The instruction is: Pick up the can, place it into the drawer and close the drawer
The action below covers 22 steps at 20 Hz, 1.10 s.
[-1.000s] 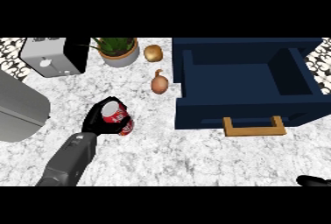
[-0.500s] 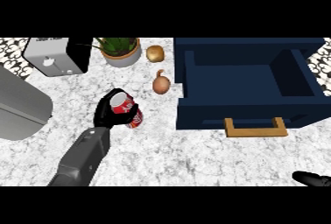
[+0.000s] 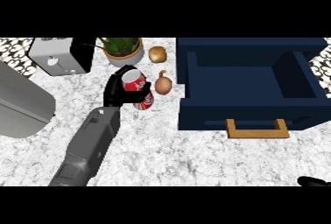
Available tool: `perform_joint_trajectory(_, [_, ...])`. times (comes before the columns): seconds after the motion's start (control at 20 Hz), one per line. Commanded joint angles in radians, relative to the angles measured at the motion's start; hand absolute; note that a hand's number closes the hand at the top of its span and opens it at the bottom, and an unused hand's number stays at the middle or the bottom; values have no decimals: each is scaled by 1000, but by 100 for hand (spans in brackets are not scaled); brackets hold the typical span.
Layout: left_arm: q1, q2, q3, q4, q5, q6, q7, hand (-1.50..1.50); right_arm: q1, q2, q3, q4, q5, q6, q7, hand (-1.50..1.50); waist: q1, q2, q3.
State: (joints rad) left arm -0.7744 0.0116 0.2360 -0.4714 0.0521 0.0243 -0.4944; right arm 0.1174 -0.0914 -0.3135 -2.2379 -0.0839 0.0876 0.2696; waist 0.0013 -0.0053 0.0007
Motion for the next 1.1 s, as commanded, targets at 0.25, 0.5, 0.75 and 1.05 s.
perform_joint_trajectory(0.25, [-63,-11,-215,-263,129,113,249,150,-39,-9,18,2,27,-11,35,-150,-6,0,0])
perform_joint_trajectory(0.5, [-169,-11,-289,-409,175,229,482,150,1,3,19,-10,17,10,15,-150,-10,0,0])
perform_joint_trajectory(0.75, [-318,-11,-264,-450,122,269,637,150,-41,-9,-24,8,-11,-7,4,-150,-11,3,0])
perform_joint_trajectory(1.05, [-479,-11,-293,-360,120,331,699,150,-58,-37,-42,-21,-30,-10,68,-150,-27,8,0])
